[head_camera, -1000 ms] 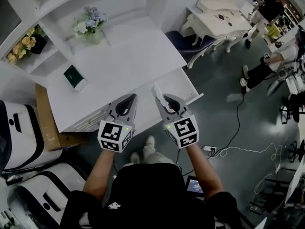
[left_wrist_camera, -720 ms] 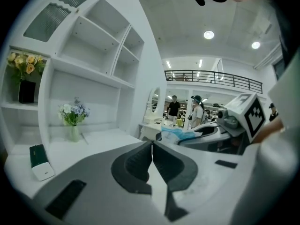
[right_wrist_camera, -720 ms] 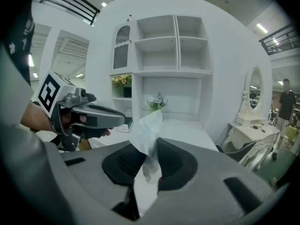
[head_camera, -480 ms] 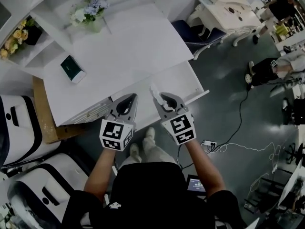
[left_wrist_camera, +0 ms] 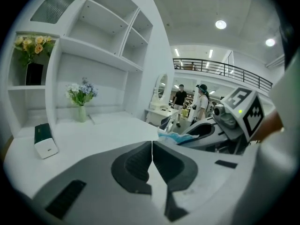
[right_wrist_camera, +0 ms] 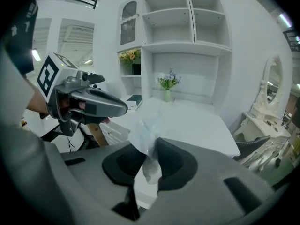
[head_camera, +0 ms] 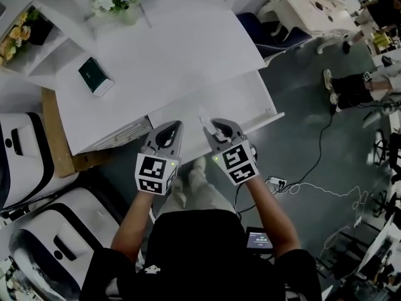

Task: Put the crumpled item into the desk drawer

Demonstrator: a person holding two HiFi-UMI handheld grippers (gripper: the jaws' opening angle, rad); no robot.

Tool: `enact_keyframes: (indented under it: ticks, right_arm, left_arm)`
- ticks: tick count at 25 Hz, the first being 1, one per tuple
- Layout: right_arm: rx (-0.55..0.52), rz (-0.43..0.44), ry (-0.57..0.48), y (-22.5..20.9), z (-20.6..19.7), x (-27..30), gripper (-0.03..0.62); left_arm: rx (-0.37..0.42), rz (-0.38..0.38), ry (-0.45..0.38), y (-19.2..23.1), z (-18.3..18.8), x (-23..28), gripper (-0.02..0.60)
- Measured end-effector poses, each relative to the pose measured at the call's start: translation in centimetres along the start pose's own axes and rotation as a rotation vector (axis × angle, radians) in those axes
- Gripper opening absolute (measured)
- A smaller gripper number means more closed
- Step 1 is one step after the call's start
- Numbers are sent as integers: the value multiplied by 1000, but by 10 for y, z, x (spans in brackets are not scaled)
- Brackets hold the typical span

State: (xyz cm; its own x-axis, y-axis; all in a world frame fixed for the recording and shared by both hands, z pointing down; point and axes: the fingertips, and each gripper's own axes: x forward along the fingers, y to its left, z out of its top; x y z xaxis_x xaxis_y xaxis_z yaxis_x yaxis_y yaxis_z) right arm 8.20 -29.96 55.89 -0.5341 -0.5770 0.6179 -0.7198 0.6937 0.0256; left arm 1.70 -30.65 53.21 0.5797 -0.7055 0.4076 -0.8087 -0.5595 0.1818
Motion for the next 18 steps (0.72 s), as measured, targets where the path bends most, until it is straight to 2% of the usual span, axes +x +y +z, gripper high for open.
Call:
enact_keyframes:
  ticks: [8, 18]
  right_arm:
    - [-63, 71, 159, 10, -45, 34, 60]
    - [-180, 146, 340, 19, -97, 75, 61]
  left_arm:
    - [15, 26, 35, 9, -23, 10, 8]
    - [-18, 61, 81, 25, -57, 15, 8]
